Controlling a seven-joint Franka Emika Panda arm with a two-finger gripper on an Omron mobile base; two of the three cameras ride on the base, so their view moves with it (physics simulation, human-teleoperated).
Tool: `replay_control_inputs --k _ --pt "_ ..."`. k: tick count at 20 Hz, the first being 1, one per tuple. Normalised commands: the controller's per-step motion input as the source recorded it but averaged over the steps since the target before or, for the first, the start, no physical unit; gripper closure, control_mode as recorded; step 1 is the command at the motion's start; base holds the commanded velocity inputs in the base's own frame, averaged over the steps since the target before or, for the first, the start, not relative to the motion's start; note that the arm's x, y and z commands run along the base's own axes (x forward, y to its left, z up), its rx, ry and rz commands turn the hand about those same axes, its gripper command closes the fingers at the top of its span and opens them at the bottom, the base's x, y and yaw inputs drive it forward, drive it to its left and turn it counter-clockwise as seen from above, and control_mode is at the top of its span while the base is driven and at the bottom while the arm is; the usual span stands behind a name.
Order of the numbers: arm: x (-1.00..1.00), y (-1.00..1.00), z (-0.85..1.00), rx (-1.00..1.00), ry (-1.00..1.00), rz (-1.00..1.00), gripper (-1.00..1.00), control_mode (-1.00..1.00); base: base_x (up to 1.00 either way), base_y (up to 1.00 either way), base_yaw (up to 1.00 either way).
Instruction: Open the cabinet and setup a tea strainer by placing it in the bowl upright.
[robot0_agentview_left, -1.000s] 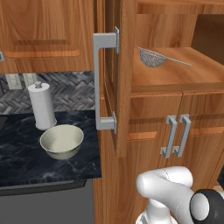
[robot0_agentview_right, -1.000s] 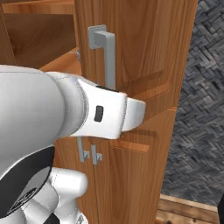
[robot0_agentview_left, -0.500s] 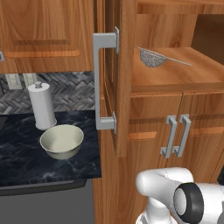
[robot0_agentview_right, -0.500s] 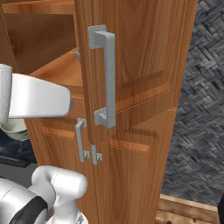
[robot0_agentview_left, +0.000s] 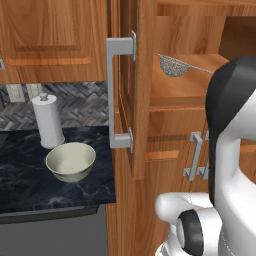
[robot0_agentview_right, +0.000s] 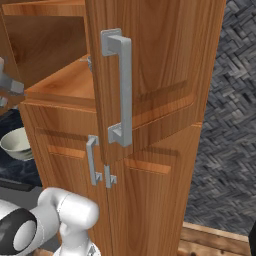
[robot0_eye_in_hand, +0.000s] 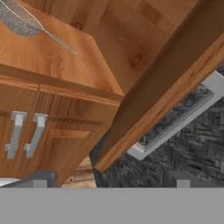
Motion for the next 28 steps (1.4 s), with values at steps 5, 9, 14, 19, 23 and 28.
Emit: replay_control_inputs --k 5,9,14,19,23,28 --pt "0.71 0.35 -0.25 -0.04 0.00 0.01 -1.00 -1.00 0.00 0.00 0.00" --pt "0.52 0.03 -0.29 -0.17 0.00 0.00 -1.00 -1.00 0.00 0.00 0.00" --pt "0.63 -0.25 -0.29 -0.13 0.11 0.02 -1.00 -1.00 0.00 0.00 0.00" --pt "0.61 -0.42 -0.19 -0.05 0.31 0.00 -1.00 -1.00 0.00 0.00 0.00" --pt "0.56 -0.28 0.00 -0.06 0.21 0.00 -1.00 -1.00 0.00 0.00 0.00" --pt "0.41 -0.18 0.00 -0.12 0.18 0.00 -1.00 -1.00 0.00 0.00 0.00"
